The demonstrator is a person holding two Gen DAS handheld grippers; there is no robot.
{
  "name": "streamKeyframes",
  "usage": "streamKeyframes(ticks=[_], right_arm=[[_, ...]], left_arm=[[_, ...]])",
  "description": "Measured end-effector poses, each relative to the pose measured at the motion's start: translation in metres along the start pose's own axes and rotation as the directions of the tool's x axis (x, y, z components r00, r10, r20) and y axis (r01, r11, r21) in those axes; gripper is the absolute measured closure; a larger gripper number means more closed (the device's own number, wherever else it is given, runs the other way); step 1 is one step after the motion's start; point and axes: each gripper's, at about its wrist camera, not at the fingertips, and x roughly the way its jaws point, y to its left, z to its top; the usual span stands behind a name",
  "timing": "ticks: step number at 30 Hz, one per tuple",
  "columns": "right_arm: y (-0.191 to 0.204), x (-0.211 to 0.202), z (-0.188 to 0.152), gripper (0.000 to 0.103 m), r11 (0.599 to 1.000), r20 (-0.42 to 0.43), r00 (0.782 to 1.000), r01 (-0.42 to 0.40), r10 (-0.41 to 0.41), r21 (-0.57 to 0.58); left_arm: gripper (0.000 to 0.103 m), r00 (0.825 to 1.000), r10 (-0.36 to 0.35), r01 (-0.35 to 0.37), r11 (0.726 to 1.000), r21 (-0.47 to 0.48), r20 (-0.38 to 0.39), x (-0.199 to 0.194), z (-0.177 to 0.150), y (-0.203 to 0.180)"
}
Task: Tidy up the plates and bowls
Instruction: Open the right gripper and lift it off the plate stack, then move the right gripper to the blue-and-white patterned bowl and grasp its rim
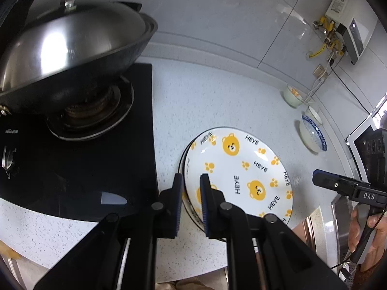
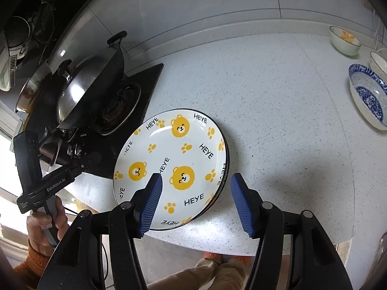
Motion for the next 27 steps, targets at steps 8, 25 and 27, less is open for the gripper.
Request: streamKeyframes(ticks=[8, 25, 27], right_arm=[[-0.025, -0.033, -0.004, 0.046, 0.999, 0.060, 0.997, 0.036, -0.039, 0.037], [-0.198, -0.105, 0.040, 0.041, 0.980, 0.180, 0.969, 0.143, -0.168, 0.140], [-0.223, -0.112, 0.048, 0.040, 0.976, 0.187, 0.965, 0.156, -0.184, 0.153]], left_arm=[[0.081, 0.996, -0.087, 0.088, 0.996, -0.005, 0.020, -0.006, 0.007, -0.038], [0.081, 0.998, -0.064, 0.065, 0.996, 0.055, -0.014, 0.082, 0.055, -0.207], [0.081, 0.997, -0.069, 0.070, 0.996, 0.058, -0.025, 0.095, 0.062, -0.231]])
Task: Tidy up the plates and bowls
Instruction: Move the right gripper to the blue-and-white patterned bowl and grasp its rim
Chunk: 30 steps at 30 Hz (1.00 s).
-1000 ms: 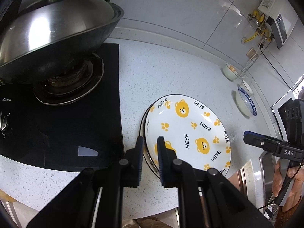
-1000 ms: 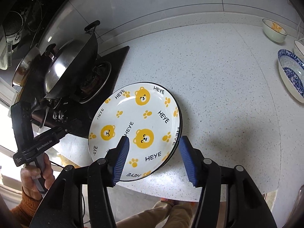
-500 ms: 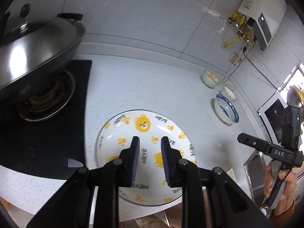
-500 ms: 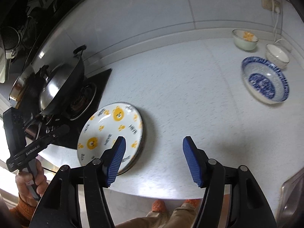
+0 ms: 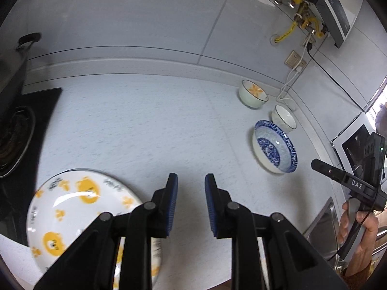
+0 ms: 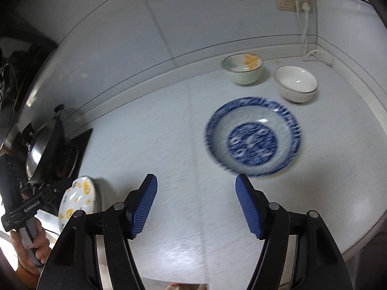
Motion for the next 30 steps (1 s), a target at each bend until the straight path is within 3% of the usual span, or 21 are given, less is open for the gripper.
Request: streamKeyframes(ticks=[6, 14, 20, 27, 29, 30], right_arm=[[-0.059, 0.007, 0.025, 0.040, 0.999, 0.013, 0.999, 0.041, -0.041, 0.028], [-0.119, 0.041, 0.046, 0.039, 0.995, -0.023, 1.000, 0.008, -0.006, 0.101], [-0.143, 0.071, 0.056, 0.039, 0.994, -0.087, 0.995, -0.033, 0.042, 0.104], [-0.154, 0.103, 0.062, 0.039, 0.993, -0.166, 0.981, -0.092, 0.102, 0.072], [-0.157, 0.112, 0.061, 0.041, 0.991, -0.187, 0.974, -0.115, 0.127, 0.073], [-0.158, 0.115, 0.060, 0.047, 0.989, -0.194, 0.971, -0.125, 0.137, 0.077]], left_arm=[[0.081, 0.998, -0.027, 0.025, 0.999, -0.034, -0.058, 0.048, 0.021, -0.049], [0.081, 0.984, -0.096, 0.084, 0.993, -0.087, -0.147, 0.114, 0.037, -0.090], [0.081, 0.967, -0.146, 0.117, 0.982, -0.146, -0.208, 0.170, 0.040, -0.119], [0.082, 0.948, -0.148, 0.093, 0.975, -0.199, -0.283, 0.237, 0.039, -0.139], [0.083, 0.943, -0.155, 0.095, 0.973, -0.209, -0.294, 0.248, 0.040, -0.140], [0.086, 0.943, -0.153, 0.092, 0.974, -0.209, -0.297, 0.253, 0.040, -0.141]])
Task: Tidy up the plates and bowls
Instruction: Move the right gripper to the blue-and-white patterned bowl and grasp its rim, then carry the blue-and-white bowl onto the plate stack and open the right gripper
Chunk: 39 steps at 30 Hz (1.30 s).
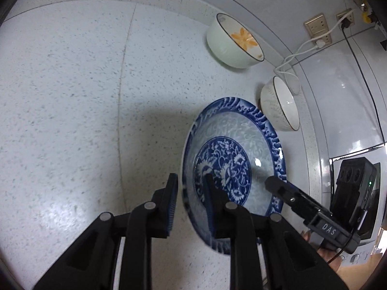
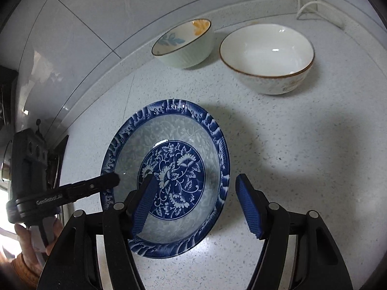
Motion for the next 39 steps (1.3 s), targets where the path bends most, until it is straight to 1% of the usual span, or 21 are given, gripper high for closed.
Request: streamKeyframes(ticks=[1, 2, 4, 5, 6, 7, 9, 10, 13, 16, 18, 20, 25, 27, 30, 32, 35, 39], right_arm=[[-0.002, 0.003, 0.000, 0.058, 1.000, -0.010, 1.000, -0.008, 0.008, 0.000], [-0.003, 0.006, 0.001, 0.063, 1.000, -0.020, 1.000, -0.011, 0.011, -0.001], [-0.007, 0.010, 0.002, 0.078, 1.000, -0.030, 0.999, 0.014, -0.015, -0.011], [-0.008, 0.011, 0.004, 0.082, 1.000, -0.032, 0.999, 0.021, -0.021, -0.014], [-0.012, 0.010, 0.005, 0.089, 1.000, -0.034, 0.999, 0.017, -0.018, -0.006], [-0.016, 0.010, 0.007, 0.093, 1.000, -0.038, 0.999, 0.006, -0.005, 0.008], [-0.023, 0.011, 0.009, 0.094, 0.999, -0.047, 0.999, -0.024, 0.026, 0.026], [-0.021, 0.011, 0.010, 0.094, 1.000, -0.050, 0.999, -0.018, 0.018, 0.015], [-0.013, 0.012, 0.008, 0.094, 1.000, -0.066, 0.998, 0.001, -0.002, -0.011], [-0.001, 0.012, 0.000, 0.094, 1.000, -0.081, 0.997, -0.020, 0.019, -0.018], [0.014, 0.010, -0.009, 0.094, 0.999, -0.086, 0.996, -0.033, 0.030, -0.038], [0.037, 0.006, -0.019, 0.094, 0.995, -0.093, 0.995, -0.051, 0.043, -0.084], [0.091, 0.006, -0.045, 0.094, 0.977, -0.145, 0.985, -0.117, 0.091, -0.178], [0.107, 0.013, -0.057, 0.095, 0.969, -0.179, 0.978, -0.143, 0.107, -0.201], [0.122, 0.024, -0.070, 0.095, 0.959, -0.225, 0.969, -0.156, 0.102, -0.237], [0.126, 0.030, -0.074, 0.095, 0.955, -0.246, 0.964, -0.163, 0.101, -0.246], [0.128, 0.030, -0.082, 0.095, 0.953, -0.258, 0.963, -0.151, 0.082, -0.262], [0.125, 0.038, -0.085, 0.095, 0.955, -0.278, 0.958, -0.143, 0.068, -0.259]], left_arm=[[0.087, 1.000, 0.003, -0.003, 1.000, -0.007, -0.001, 0.002, 0.001, 0.001], [0.088, 1.000, -0.001, 0.001, 1.000, -0.020, -0.004, 0.006, 0.003, 0.004], [0.093, 1.000, -0.018, 0.017, 0.998, -0.062, -0.016, 0.012, 0.006, 0.010], [0.095, 0.999, -0.036, 0.033, 0.995, -0.092, -0.026, 0.015, 0.007, 0.016], [0.095, 0.998, -0.059, 0.056, 0.991, -0.118, -0.027, 0.015, 0.008, 0.020], [0.095, 0.997, -0.070, 0.066, 0.990, -0.128, -0.030, 0.015, 0.010, 0.022], [0.094, 0.996, -0.085, 0.080, 0.988, -0.134, -0.033, 0.016, 0.011, 0.024], [0.094, 0.996, -0.085, 0.080, 0.987, -0.136, -0.030, 0.015, 0.011, 0.024], [0.095, 0.997, -0.070, 0.065, 0.989, -0.136, -0.029, 0.007, 0.003, 0.029], [0.095, 0.999, -0.044, 0.042, 0.991, -0.131, -0.016, -0.014, -0.016, 0.037], [0.095, 1.000, -0.016, 0.016, 0.993, -0.120, 0.005, -0.039, -0.032, 0.046], [0.095, 1.000, 0.009, -0.005, 0.993, -0.115, 0.030, -0.062, -0.048, 0.056], [0.094, 0.994, 0.069, -0.054, 0.983, -0.176, 0.083, -0.115, -0.095, 0.094], [0.094, 0.990, 0.096, -0.078, 0.981, -0.177, 0.099, -0.128, -0.111, 0.104], [0.094, 0.988, 0.123, -0.107, 0.980, -0.167, 0.088, -0.135, -0.132, 0.116], [0.094, 0.991, 0.113, -0.098, 0.979, -0.179, 0.077, -0.132, -0.142, 0.124], [0.094, 0.992, 0.103, -0.090, 0.979, -0.183, 0.067, -0.128, -0.149, 0.131], [0.094, 0.994, 0.096, -0.086, 0.979, -0.187, 0.046, -0.119, -0.153, 0.132]])
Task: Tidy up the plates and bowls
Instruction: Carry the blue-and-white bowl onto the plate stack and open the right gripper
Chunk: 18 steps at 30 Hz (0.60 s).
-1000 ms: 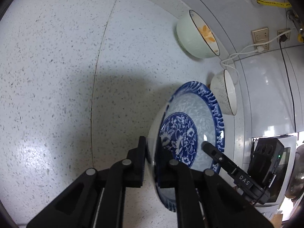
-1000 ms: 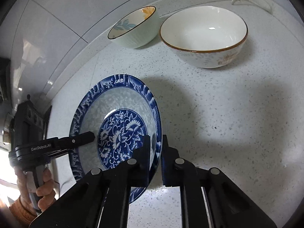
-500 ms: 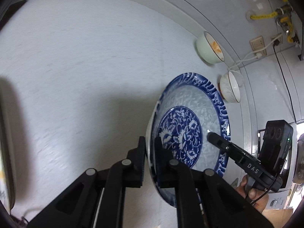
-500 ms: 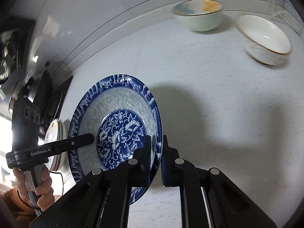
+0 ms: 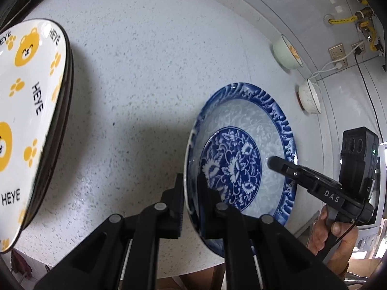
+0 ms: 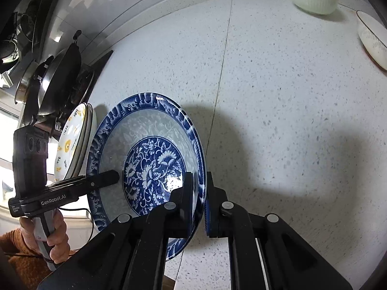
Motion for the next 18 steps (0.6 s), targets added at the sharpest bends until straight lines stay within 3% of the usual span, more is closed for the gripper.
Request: streamKeyframes(ticks=[13, 18], right_arm=[[-0.014, -0.009, -0.002, 0.095, 0.999, 0.047, 0.999, 0.012, -0.014, 0.042], [-0.019, -0.014, -0.004, 0.079, 0.997, 0.071, 0.997, 0.026, -0.030, 0.066]], left_arm=[[0.091, 1.000, -0.003, 0.005, 0.998, 0.070, -0.023, 0.011, 0.002, -0.021], [0.091, 0.999, 0.013, -0.017, 0.994, 0.107, 0.037, -0.008, 0.005, -0.023]])
